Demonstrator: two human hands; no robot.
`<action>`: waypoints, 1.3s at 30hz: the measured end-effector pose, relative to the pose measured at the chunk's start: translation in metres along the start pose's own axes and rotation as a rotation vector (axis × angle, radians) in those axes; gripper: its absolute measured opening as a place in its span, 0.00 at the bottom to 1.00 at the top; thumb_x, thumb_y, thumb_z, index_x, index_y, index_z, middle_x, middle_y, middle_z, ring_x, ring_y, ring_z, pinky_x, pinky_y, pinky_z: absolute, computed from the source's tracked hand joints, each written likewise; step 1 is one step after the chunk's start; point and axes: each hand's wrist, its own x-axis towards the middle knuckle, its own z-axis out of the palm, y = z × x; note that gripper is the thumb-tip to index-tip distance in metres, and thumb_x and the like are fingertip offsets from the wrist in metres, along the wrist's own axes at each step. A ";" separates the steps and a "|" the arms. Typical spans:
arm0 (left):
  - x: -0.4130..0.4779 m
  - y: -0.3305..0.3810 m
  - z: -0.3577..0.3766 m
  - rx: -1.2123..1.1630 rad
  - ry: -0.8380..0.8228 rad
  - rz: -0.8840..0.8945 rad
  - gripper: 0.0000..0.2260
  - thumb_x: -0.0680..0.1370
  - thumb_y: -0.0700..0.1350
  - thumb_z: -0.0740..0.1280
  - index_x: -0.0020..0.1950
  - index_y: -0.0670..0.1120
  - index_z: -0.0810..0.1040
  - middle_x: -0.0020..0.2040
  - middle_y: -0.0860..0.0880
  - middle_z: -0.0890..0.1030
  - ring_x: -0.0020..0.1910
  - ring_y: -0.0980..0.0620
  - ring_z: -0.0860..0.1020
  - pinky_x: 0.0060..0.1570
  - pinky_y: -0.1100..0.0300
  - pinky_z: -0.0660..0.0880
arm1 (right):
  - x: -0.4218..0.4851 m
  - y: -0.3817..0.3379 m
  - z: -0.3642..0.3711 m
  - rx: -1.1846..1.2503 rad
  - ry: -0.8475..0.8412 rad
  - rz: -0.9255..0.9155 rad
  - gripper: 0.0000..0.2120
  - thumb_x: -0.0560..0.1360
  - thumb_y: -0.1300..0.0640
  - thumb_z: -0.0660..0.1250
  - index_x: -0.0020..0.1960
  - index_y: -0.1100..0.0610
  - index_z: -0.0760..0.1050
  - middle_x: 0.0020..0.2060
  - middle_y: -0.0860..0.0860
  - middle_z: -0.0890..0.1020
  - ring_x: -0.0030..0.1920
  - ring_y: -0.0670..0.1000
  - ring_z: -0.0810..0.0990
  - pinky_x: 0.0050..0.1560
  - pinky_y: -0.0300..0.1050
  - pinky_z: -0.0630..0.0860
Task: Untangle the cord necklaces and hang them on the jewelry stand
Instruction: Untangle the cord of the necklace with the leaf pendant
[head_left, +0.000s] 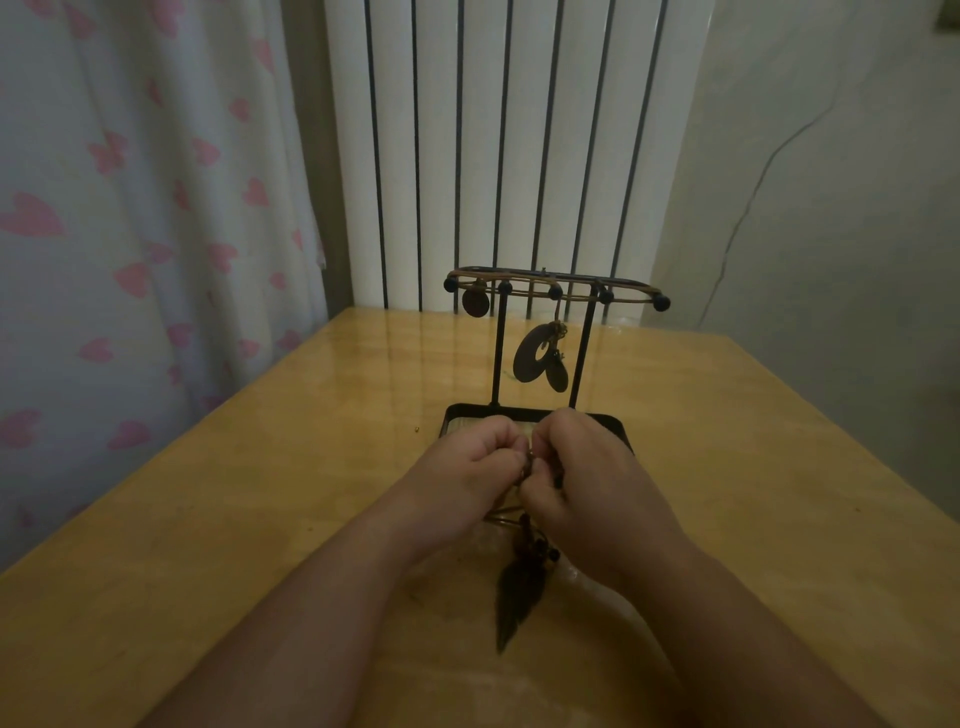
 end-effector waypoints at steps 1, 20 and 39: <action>0.000 0.000 0.001 0.002 0.004 -0.004 0.07 0.73 0.50 0.61 0.35 0.58 0.74 0.34 0.51 0.73 0.34 0.50 0.69 0.39 0.48 0.69 | 0.001 0.000 0.000 -0.008 -0.001 -0.006 0.06 0.75 0.55 0.61 0.42 0.48 0.66 0.38 0.43 0.70 0.38 0.43 0.69 0.36 0.35 0.65; 0.001 0.002 0.006 -0.256 0.003 -0.034 0.08 0.73 0.48 0.61 0.36 0.54 0.78 0.37 0.46 0.73 0.38 0.45 0.68 0.42 0.47 0.66 | -0.001 -0.002 0.011 0.172 0.139 0.069 0.07 0.72 0.53 0.59 0.39 0.44 0.63 0.36 0.43 0.70 0.37 0.42 0.69 0.35 0.35 0.65; 0.001 0.003 0.005 0.346 0.124 0.049 0.07 0.80 0.44 0.62 0.42 0.53 0.73 0.35 0.53 0.74 0.32 0.59 0.69 0.32 0.63 0.66 | 0.000 0.009 -0.007 0.031 -0.005 0.076 0.02 0.76 0.53 0.66 0.45 0.46 0.75 0.38 0.41 0.75 0.38 0.42 0.74 0.36 0.33 0.68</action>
